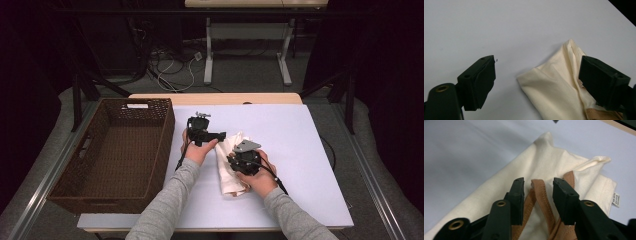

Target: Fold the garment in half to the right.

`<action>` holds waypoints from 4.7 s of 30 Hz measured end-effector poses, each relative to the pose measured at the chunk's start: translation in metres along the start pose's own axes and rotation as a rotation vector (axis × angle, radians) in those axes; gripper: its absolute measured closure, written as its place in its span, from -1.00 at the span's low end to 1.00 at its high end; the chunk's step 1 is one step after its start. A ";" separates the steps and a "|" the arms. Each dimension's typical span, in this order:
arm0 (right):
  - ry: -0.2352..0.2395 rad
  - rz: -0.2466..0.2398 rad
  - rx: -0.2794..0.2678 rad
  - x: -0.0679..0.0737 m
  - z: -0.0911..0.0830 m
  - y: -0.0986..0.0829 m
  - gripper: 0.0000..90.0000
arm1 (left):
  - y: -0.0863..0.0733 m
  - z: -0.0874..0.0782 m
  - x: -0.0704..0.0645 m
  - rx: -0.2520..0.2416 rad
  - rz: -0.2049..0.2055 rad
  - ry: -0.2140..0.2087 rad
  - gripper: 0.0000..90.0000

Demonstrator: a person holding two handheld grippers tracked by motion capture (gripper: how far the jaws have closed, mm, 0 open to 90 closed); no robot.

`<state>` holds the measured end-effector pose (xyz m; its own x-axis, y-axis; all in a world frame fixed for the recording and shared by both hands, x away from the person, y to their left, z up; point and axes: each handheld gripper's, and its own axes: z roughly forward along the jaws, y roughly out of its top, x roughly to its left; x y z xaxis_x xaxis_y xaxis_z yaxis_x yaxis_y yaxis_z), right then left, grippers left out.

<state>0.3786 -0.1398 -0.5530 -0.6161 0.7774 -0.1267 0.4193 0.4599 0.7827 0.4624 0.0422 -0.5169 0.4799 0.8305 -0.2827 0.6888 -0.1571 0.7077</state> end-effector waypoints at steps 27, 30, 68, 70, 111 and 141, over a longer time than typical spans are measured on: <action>-0.051 0.117 -0.041 -0.032 -0.040 -0.017 0.99 | -0.008 -0.006 -0.008 0.018 0.078 0.026 -0.46; -0.054 0.144 -0.037 -0.040 -0.041 -0.023 1.00 | -0.009 -0.006 -0.008 0.012 0.075 0.030 -0.38; -0.003 0.231 -0.094 -0.043 -0.077 -0.040 0.79 | -0.021 0.028 0.006 0.111 -0.030 0.068 0.05; 0.001 0.232 -0.101 -0.042 -0.077 -0.040 0.79 | -0.021 0.029 0.005 0.114 -0.019 0.081 0.06; 0.003 0.153 -0.123 -0.036 -0.073 -0.039 0.35 | -0.007 0.016 -0.008 0.167 0.091 0.083 0.90; 0.114 -0.135 -0.067 -0.006 -0.058 -0.024 -0.15 | 0.033 -0.003 0.026 0.179 0.013 0.142 0.90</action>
<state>0.3332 -0.1806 -0.5356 -0.7370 0.6551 -0.1667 0.2843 0.5242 0.8027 0.4960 0.0605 -0.4988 0.4166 0.8927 -0.1718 0.7746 -0.2496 0.5811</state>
